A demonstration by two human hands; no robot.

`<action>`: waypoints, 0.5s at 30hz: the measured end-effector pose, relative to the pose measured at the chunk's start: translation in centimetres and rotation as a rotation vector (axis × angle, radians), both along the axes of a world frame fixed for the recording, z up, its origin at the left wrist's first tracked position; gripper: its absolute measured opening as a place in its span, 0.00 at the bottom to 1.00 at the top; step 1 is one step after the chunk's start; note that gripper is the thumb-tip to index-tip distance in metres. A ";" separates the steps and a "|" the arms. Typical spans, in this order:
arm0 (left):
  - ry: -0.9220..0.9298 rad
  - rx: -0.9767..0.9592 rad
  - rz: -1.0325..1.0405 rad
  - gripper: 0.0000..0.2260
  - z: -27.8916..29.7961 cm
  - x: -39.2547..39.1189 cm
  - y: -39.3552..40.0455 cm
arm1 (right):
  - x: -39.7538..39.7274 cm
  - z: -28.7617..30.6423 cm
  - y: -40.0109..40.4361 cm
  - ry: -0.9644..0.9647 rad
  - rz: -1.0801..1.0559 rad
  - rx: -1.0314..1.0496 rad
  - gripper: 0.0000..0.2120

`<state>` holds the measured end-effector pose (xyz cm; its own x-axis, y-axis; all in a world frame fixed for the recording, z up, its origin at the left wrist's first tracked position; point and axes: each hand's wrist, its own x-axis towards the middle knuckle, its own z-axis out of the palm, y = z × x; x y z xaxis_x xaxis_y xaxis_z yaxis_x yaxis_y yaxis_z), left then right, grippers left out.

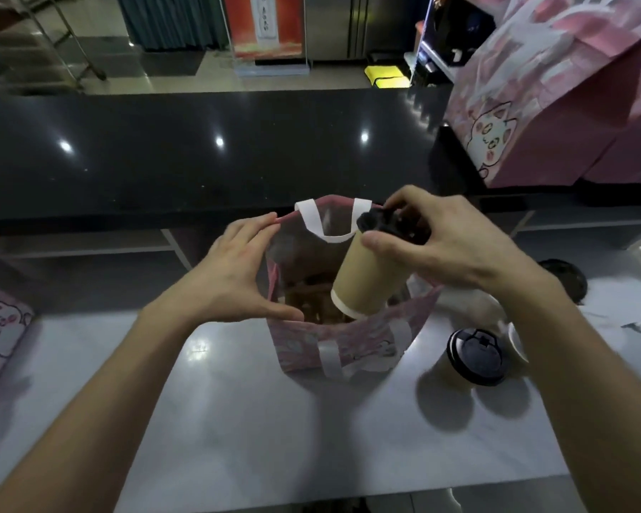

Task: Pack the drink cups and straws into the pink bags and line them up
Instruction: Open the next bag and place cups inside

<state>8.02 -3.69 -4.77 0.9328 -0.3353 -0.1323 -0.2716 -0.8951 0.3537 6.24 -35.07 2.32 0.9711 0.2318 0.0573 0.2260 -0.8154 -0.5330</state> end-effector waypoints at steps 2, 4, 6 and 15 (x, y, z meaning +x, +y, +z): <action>0.021 -0.010 -0.054 0.67 -0.3 0.2 0.2 | 0.4 -0.9 0.7 0.041 0.010 -0.038 0.36; 0.016 -0.030 -0.102 0.69 -0.6 0.1 0.4 | 0.9 -1.7 1.3 0.080 0.055 -0.074 0.33; 0.003 -0.053 -0.142 0.70 -0.7 0.0 0.5 | 1.5 -2.7 2.6 0.142 0.147 -0.164 0.33; -0.063 -0.126 -0.209 0.70 -0.9 -0.6 1.0 | 6.1 -8.5 9.1 0.105 0.463 -0.487 0.32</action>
